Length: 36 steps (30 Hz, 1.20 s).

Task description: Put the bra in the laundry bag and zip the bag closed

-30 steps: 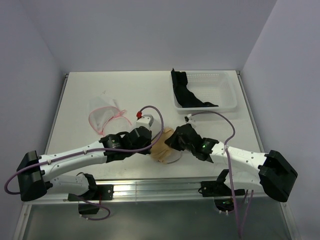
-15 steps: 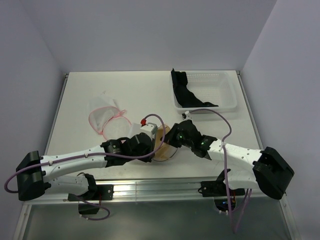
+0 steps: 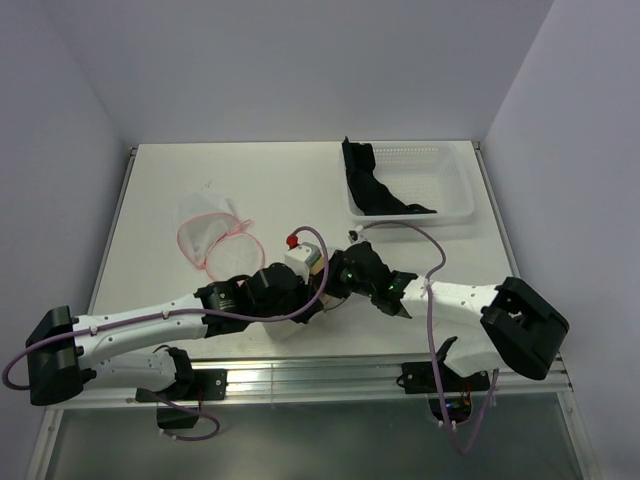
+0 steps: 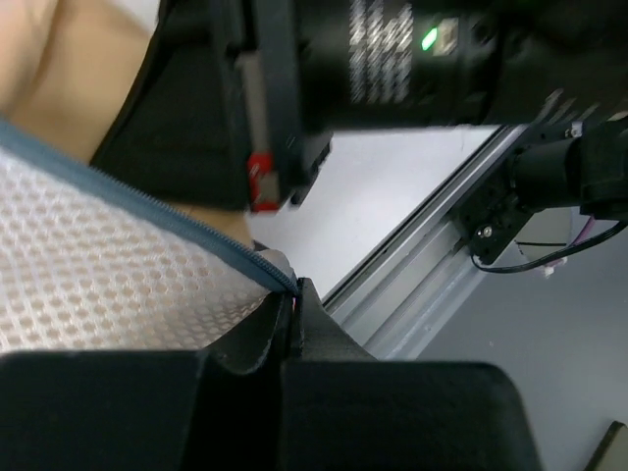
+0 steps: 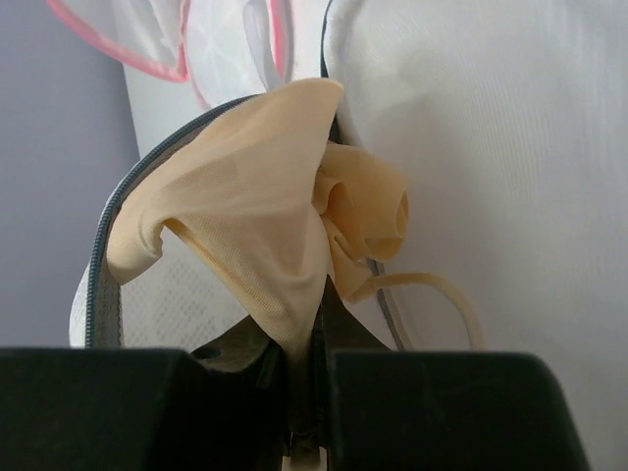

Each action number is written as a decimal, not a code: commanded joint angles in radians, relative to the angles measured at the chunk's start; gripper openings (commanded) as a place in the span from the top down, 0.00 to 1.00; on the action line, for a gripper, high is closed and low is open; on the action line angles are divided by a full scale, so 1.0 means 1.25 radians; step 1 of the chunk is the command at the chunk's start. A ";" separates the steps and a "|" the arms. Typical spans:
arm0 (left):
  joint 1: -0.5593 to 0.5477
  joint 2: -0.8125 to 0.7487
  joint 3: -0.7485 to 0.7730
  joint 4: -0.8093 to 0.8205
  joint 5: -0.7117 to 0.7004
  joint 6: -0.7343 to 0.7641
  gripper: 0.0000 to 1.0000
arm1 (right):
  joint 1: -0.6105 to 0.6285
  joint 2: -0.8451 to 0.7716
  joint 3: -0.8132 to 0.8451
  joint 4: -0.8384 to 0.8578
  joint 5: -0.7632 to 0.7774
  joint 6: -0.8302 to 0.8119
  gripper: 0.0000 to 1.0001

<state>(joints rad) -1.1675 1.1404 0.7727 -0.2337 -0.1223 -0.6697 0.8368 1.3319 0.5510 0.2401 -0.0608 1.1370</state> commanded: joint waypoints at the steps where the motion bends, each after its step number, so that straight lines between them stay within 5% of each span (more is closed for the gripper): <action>1: -0.007 -0.027 0.016 0.075 0.010 0.036 1.00 | 0.029 0.028 0.046 0.055 0.019 0.000 1.00; 15: 0.000 -0.020 0.014 -0.025 -0.247 -0.052 1.00 | 0.068 0.094 0.076 0.004 0.035 -0.125 1.00; 18: 0.000 -0.025 -0.001 -0.039 -0.273 -0.078 1.00 | 0.071 0.097 0.104 -0.042 0.035 -0.171 0.88; 22: 0.000 -0.026 -0.013 -0.056 -0.294 -0.101 1.00 | 0.077 0.064 0.122 -0.094 0.058 -0.210 0.56; 25: 0.000 -0.021 -0.019 -0.057 -0.299 -0.111 1.00 | 0.082 0.028 0.136 -0.137 0.088 -0.222 0.43; 36: 0.000 -0.020 -0.029 -0.043 -0.296 -0.127 1.00 | 0.083 -0.102 0.207 -0.376 0.245 -0.229 0.30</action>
<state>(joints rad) -1.1664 1.1156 0.7410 -0.3115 -0.4702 -0.8097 0.9337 1.2556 0.7654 -0.1268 0.1501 0.8623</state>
